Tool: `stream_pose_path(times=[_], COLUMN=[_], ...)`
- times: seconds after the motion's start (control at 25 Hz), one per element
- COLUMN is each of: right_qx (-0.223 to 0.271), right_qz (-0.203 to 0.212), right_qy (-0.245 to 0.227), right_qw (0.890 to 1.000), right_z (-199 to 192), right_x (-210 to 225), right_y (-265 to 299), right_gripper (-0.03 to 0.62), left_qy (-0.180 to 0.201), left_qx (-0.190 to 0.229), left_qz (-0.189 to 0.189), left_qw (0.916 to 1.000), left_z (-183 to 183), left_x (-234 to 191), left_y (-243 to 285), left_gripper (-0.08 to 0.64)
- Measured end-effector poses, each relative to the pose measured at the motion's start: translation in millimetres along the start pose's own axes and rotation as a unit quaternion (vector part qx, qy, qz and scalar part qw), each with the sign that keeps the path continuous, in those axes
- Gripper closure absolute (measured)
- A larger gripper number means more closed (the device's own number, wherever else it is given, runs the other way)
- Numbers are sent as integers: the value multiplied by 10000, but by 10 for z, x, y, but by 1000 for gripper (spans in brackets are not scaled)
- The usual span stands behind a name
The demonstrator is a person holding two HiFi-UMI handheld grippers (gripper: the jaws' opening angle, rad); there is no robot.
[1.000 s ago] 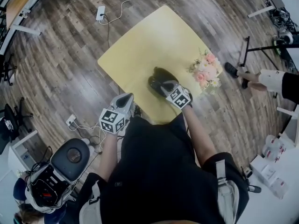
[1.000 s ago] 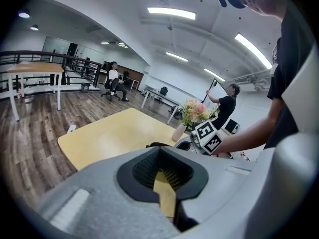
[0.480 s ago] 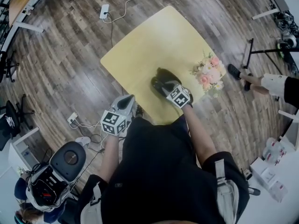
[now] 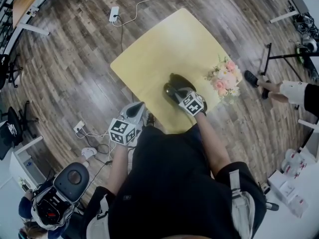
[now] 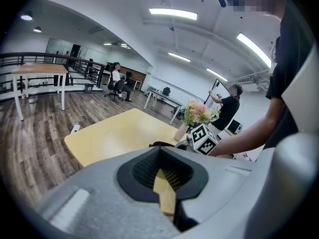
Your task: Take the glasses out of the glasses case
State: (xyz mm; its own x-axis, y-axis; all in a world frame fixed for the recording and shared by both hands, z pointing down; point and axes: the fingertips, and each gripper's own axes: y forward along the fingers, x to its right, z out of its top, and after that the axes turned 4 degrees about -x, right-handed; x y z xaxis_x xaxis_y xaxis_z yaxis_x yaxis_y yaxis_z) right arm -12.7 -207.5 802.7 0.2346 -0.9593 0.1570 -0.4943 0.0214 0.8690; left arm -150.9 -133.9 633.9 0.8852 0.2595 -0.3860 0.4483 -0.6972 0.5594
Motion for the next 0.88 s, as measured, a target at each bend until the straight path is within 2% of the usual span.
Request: stream_pose_path(times=[0.64,0.88], right_qx=[198,525], right_qz=[-378,-449], right_qy=[35,212], right_qw=[9991,9974], right_z=[84,160], right_x=[9,-56], right_y=[-287,-433], right_gripper=[574,574], left_qy=[182,337], left_qx=[126,132], left_qz=[-210,-370], left_qw=[9995,9987], left_z=[77,132], left_x=[112,154], left_y=[-70,-100], left_gripper=[549,549])
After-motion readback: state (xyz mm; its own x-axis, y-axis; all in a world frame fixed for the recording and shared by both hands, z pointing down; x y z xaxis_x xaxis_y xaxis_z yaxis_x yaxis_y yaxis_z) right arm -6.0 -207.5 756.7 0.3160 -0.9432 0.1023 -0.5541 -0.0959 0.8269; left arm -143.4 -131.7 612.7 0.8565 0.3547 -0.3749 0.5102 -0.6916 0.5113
